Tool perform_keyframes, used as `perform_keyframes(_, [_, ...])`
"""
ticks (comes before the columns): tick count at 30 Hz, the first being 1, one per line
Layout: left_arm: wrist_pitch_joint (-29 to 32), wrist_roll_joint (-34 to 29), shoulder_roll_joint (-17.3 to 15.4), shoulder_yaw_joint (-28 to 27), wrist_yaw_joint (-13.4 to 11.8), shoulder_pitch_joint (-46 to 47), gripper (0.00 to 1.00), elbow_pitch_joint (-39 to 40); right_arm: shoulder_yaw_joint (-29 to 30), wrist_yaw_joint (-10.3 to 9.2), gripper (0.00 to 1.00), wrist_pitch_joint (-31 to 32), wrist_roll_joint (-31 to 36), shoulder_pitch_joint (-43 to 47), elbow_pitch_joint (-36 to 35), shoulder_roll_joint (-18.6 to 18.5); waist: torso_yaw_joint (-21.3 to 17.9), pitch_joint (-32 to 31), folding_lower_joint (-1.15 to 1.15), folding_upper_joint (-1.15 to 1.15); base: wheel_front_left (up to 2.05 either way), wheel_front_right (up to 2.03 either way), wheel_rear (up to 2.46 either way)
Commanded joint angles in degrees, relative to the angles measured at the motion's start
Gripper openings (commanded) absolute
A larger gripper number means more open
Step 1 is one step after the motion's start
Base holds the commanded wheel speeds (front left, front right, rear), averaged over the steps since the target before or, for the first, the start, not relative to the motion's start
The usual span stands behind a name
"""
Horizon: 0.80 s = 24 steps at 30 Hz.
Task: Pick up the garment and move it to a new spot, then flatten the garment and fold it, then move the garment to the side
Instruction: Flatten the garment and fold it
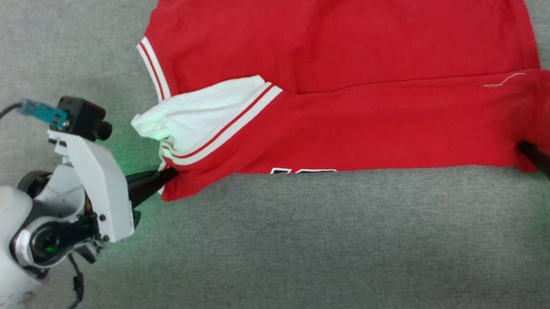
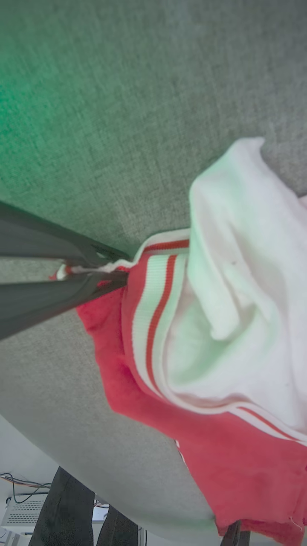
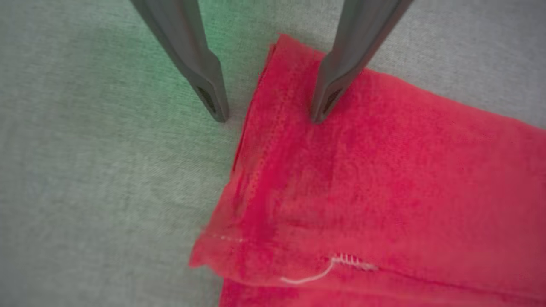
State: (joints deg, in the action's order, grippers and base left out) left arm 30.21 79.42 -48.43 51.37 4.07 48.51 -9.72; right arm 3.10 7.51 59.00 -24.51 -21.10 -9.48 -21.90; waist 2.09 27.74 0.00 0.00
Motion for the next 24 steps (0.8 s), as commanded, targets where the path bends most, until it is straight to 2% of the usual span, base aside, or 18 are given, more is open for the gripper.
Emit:
perform_keyframes(1, [0.2, -0.3, 1.6, 1.0, 0.2, -0.4, 0.0, -0.4, -0.9, -0.04, 1.0, 2.7, -0.1, 0.0, 0.6, -0.2, 0.7, 0.7, 0.0, 0.0, 0.0, 0.0, 0.0])
perform_keyframes(3, [-0.2, -0.3, 2.1, 0.9, 0.3, -0.1, 0.0, -0.9, -1.8, -0.04, 1.0, 6.0, -0.7, 0.3, 0.7, -0.2, 1.1, 1.0, 0.0, 0.0, 0.0, 0.0, 0.0])
perform_keyframes(4, [-0.3, -0.3, 2.4, 0.8, 0.4, 0.1, 0.0, -1.1, -2.1, 0.0, 0.92, 6.6, -1.0, 0.0, 0.5, -0.1, 1.2, 1.1, 0.0, 0.0, 0.0, 0.0, 0.0])
perform_keyframes(5, [-0.3, -0.2, 2.6, 0.8, 0.5, 0.2, 0.0, -1.3, -2.0, 0.0, 0.43, 6.7, -1.0, -0.4, 0.4, 0.1, 1.3, 1.2, 0.0, 0.0, 0.0, 0.0, 0.0])
perform_keyframes(6, [-0.5, -0.3, 2.8, 0.8, 0.7, 0.2, 0.0, -1.5, -1.9, 0.0, 0.04, 6.6, -1.2, -0.7, 0.3, 0.2, 1.5, 1.3, 0.0, 0.0, 0.0, 0.0, 0.0])
perform_keyframes(7, [-0.6, -0.3, 2.9, 0.8, 0.7, 0.2, 0.0, -1.8, -1.9, 0.0, 0.0, 6.4, -1.4, -0.7, 0.1, 0.4, 1.5, 1.2, 0.0, 0.0, 0.0, 0.0, 0.0])
perform_keyframes(11, [-2.6, 0.2, 2.0, -0.3, 1.3, -0.9, 0.0, -1.8, -0.9, -0.01, 0.0, 4.8, -1.7, -0.8, -0.2, 0.5, 1.3, 0.9, 0.0, 0.0, 0.0, 0.0, 0.0])
perform_keyframes(19, [-7.1, 1.1, -3.5, -1.8, 1.9, -6.5, 0.0, 3.9, 1.1, -0.01, 0.0, 4.6, -4.0, 2.4, -2.3, 0.1, 0.6, -0.7, 0.0, 0.0, 0.0, 0.0, 0.0])
perform_keyframes(24, [-10.3, 1.9, -7.1, -2.7, 0.7, -11.0, 0.0, 9.3, 3.0, -0.01, 0.0, 5.9, -5.1, 6.5, -5.6, -0.3, 0.5, -1.4, 0.0, 0.0, 0.0, 0.0, 0.0])
